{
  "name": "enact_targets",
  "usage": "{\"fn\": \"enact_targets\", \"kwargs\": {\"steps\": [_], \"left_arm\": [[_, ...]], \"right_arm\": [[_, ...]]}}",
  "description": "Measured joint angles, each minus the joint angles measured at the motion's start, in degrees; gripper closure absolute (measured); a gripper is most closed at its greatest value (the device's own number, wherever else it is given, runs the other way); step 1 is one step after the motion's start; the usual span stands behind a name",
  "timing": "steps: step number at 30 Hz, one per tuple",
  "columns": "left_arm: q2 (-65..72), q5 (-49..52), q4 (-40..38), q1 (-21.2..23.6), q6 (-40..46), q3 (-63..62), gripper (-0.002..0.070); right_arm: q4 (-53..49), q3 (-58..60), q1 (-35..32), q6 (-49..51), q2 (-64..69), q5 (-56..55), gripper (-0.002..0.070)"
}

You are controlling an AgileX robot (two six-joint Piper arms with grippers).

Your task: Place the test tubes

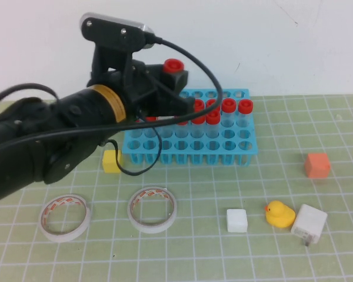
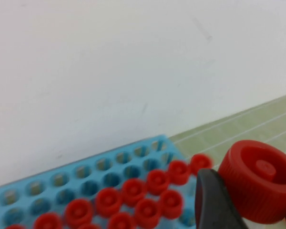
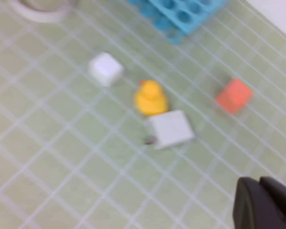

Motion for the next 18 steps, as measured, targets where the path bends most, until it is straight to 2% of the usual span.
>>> {"fn": "enact_targets", "kwargs": {"steps": [5, 8, 18], "left_arm": [[2.52, -9.98, 19.26, 0.37, -19.18, -0.47, 0.0403], [3.63, -14.21, 26.73, 0.37, -26.05, -0.47, 0.0403], [4.85, -15.76, 30.22, 0.37, -29.38, -0.47, 0.0403]], "right_arm": [[6.08, 4.00, 0.00, -5.10, -6.71, -0.97, 0.0677], [8.71, 7.07, 0.00, -5.51, -11.50, -1.17, 0.0678], [13.41, 14.12, 0.00, -5.32, -22.48, -1.07, 0.0678]]}}
